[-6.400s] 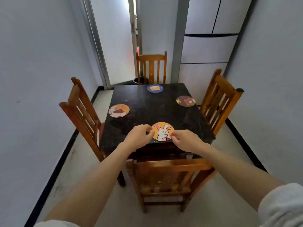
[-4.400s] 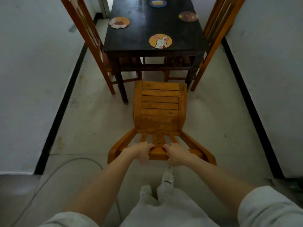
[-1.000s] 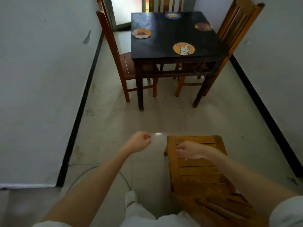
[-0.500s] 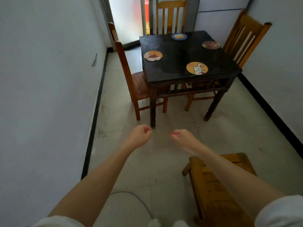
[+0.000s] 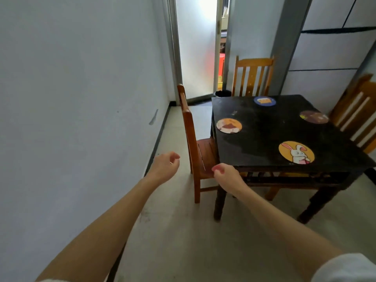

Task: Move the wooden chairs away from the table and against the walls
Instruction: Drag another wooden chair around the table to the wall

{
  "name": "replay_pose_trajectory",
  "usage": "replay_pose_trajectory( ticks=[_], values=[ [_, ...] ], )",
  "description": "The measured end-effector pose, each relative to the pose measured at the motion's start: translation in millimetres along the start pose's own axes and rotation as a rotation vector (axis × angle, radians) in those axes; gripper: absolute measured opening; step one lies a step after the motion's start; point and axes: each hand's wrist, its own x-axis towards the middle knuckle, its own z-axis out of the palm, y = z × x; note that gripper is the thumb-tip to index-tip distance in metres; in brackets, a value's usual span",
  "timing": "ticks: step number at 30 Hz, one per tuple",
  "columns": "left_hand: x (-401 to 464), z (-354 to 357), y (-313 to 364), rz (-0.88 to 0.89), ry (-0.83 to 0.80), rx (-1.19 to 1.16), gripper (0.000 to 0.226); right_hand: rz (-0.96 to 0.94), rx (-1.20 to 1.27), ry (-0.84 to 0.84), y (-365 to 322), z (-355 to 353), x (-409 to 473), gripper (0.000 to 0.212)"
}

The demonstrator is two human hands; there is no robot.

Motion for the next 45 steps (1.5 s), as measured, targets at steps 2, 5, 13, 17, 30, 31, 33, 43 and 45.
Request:
replay_pose_trajectory(
  ticks=[2, 5, 13, 17, 30, 31, 33, 43, 45],
  values=[
    [33.7, -12.3, -0.7, -0.008, 0.027, -0.007, 0.028, -0.018, 0.038, 0.027, -15.4, -5.0, 41.5, 0.025],
    [83.5, -38.1, -14.1, -0.001, 0.059, 0.003, 0.026, -0.045, 0.101, 0.078, -42.3, -1.9, 108.9, 0.025],
    [224.5, -71.8, -95.0, -0.02, 0.063, -0.008, 0.025, -0.071, 0.16, 0.249, -92.8, 32.4, 279.3, 0.023],
    [314.1, -80.3, -128.9, 0.038, -0.001, -0.055, 0.027, 0.06, 0.136, 0.253, -108.3, 41.3, 374.5, 0.024],
    [563.3, -66.4, -162.5, 0.53, -0.224, 0.312, 0.065, 0.476, -0.016, -0.16, -108.5, 74.4, 530.1, 0.073],
    [580.0, -53.9, -158.7, 0.64, -0.246, 0.397, 0.069, 0.458, -0.009, -0.203, -105.4, 75.2, 536.0, 0.057],
    [611.9, -28.9, -149.4, 0.868, -0.262, 0.551, 0.075, 0.435, -0.019, -0.228, -104.1, 76.6, 543.7, 0.023],
    [709.9, 49.1, -89.6, 1.206, -1.268, 0.922, 0.015, 0.596, 0.0, -0.251, -96.8, 73.1, 563.2, 0.034],
    [715.1, 54.0, -79.4, 1.244, -1.426, 0.975, 0.018, 0.624, -0.001, -0.232, -99.0, 74.3, 563.2, 0.028]
  ],
)
